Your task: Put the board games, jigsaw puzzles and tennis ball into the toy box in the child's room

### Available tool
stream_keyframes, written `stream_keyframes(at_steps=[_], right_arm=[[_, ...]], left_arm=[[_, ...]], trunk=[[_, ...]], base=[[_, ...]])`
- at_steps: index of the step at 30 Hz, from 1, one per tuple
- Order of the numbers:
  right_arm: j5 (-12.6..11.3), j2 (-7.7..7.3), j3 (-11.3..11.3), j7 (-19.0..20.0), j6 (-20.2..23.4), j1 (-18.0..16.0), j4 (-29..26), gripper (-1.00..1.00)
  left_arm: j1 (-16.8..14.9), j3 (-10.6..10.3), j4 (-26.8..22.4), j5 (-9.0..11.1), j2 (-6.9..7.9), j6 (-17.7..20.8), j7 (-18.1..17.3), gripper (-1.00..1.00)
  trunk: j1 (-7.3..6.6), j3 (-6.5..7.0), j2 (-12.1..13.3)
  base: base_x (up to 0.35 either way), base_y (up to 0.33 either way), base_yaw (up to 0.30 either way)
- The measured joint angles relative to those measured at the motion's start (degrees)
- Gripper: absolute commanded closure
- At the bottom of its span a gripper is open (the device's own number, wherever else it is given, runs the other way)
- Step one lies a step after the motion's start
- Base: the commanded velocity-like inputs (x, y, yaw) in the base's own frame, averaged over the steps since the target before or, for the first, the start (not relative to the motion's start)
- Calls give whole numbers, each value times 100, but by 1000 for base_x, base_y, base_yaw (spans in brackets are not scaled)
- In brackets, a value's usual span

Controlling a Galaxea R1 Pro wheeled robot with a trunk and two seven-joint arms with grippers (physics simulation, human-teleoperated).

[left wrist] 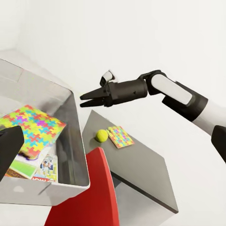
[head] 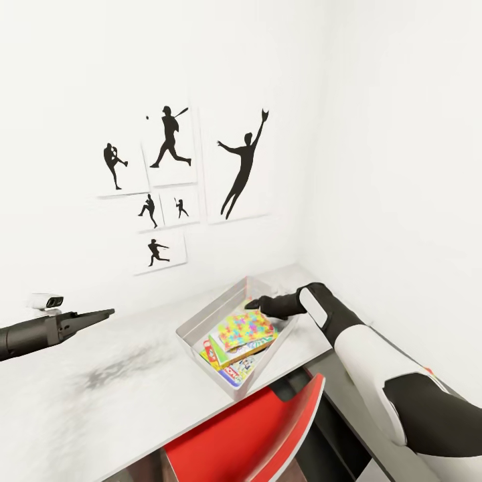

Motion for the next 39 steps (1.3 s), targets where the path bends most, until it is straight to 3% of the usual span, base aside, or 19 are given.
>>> stream_keyframes(at_steps=[15,19,24,30,33,36,39], right_arm=[[15,-40,12,11,-8,0,41,-100],[10,-85,-1,207,-31,2,-172,-100],[22,-117,-20,766,-30,183,-1075,-100],[-30,-165,-36,909,41,607,-2005,-100],[-76,-311,-52,960,216,857,-2637,-100],[-142,-417,-120,1192,291,1311,-3449,-100],[-155,-632,-287,1537,290,2001,-4503,-100]], left_arm=[[0,0,0,1,-3,0,0,-100],[0,0,0,0,1,-1,0,-100],[0,0,0,1,9,-5,0,-100],[0,0,0,0,10,-4,0,-100],[0,0,0,0,11,-4,0,-100],[0,0,0,7,11,-7,0,-100],[1,1,-1,9,11,-5,0,-100]], trunk=[[0,0,0],[0,0,0],[0,0,-1],[0,0,0],[0,0,-1],[0,0,-1],[-1,-1,-1]], base=[[0,0,0],[-16,0,0],[-70,0,0],[-14,0,0],[-2,0,0],[0,0,0],[0,0,0]])
